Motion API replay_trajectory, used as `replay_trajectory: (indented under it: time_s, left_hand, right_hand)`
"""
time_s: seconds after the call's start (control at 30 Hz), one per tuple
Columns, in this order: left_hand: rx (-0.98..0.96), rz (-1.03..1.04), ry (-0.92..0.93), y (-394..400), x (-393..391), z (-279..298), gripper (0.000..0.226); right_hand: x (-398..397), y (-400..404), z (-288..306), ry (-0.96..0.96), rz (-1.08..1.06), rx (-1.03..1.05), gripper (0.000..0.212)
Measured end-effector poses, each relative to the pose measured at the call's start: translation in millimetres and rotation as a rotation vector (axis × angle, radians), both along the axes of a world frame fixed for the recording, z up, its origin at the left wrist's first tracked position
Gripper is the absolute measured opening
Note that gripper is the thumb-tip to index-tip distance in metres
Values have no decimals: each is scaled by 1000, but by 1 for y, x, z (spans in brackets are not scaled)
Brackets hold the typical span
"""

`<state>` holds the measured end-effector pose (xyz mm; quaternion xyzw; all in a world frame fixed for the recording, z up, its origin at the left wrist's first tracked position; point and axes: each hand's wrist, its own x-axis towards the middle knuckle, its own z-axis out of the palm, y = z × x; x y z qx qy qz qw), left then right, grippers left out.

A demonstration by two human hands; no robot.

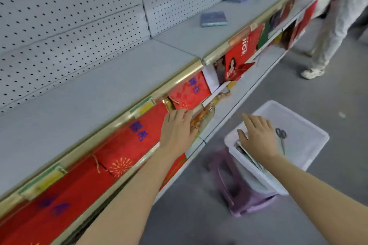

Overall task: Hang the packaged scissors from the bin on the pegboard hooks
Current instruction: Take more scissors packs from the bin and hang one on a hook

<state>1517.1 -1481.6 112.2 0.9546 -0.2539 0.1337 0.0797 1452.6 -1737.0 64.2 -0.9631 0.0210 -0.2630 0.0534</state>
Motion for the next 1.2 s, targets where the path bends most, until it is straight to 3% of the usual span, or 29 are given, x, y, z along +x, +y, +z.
replay_trajectory:
  time_s: [0.27,0.63,0.97,1.03,1.13,1.2]
  left_hand:
    - [66,-174,142,-91,12,-71,57]
    - [192,-307,364,-277,29,-169,55]
    - [317,-347,472,-361,33,-256,47]
    - [334,-350,483,-369,37,-268,47]
    - [341,-359,494,-374,39,-283,52]
    - [335,-361,501,-373,38,-291,51]
  right_hand:
    - [-41,-90,-64,287,-264,0,46]
    - [-35,-226,-126,363,-269,-13,47]
    - [22,-306,-219,560,-44,-123,58]
    - [38,-315,-233,693,91,-204,64]
    - [62,-320,-250,945,415,-406,55]
    - [79,-326,-261,980,541,-546,49]
